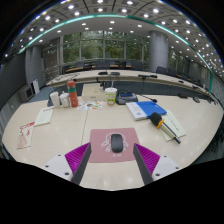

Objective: Arrange mouse

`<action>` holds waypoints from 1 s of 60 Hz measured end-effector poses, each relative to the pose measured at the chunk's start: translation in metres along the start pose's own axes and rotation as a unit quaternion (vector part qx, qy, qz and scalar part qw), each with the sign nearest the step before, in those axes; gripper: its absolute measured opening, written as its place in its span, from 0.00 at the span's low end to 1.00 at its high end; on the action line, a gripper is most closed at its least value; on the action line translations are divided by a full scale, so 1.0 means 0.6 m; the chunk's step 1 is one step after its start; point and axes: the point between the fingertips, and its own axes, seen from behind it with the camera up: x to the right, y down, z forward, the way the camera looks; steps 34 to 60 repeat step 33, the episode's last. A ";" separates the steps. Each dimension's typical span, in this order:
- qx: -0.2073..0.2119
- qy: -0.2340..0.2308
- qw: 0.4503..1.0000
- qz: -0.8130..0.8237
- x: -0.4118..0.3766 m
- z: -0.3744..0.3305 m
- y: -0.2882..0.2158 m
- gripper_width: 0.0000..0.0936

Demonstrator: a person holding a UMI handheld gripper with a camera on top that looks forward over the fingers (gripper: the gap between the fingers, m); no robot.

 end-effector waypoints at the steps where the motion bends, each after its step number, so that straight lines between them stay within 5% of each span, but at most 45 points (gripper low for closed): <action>1: 0.002 0.002 1.000 -0.003 -0.001 -0.015 0.001 0.92; 23: 0.018 0.019 0.999 -0.037 -0.013 -0.209 0.037 0.92; 60: 0.018 0.012 0.999 -0.032 -0.023 -0.225 0.047 0.92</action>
